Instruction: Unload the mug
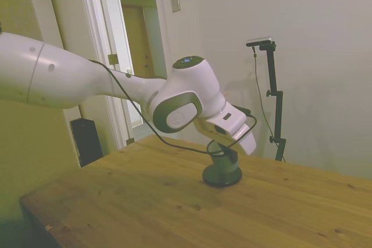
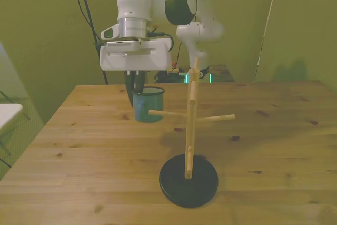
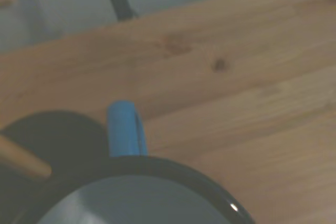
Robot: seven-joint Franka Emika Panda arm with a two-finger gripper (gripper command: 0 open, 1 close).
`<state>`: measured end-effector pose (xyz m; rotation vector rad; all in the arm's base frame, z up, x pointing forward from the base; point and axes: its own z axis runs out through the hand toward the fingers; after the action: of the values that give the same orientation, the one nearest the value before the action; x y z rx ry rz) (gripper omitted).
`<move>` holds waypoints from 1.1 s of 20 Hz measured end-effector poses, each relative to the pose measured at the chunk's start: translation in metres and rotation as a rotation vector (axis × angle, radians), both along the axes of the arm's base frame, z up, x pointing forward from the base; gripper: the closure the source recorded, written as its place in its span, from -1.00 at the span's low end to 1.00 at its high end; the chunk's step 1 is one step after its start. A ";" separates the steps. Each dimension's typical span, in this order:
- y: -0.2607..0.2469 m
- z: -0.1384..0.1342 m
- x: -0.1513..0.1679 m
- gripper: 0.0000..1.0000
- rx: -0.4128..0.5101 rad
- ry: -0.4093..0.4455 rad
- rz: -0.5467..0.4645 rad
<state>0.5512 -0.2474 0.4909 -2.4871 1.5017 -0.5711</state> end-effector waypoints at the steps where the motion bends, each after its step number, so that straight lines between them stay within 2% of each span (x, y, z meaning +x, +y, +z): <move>1: 0.006 0.001 -0.005 1.00 -0.003 0.032 0.021; 4: 0.028 -0.002 -0.015 1.00 -0.026 0.098 0.082; 7: 0.057 -0.022 -0.016 1.00 -0.034 0.145 0.139; 13: 0.133 -0.044 0.000 1.00 -0.013 0.182 0.219; 22: 0.186 -0.081 0.007 1.00 0.008 0.227 0.195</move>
<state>0.5583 -0.0613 0.4100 -2.7264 1.3037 -0.2574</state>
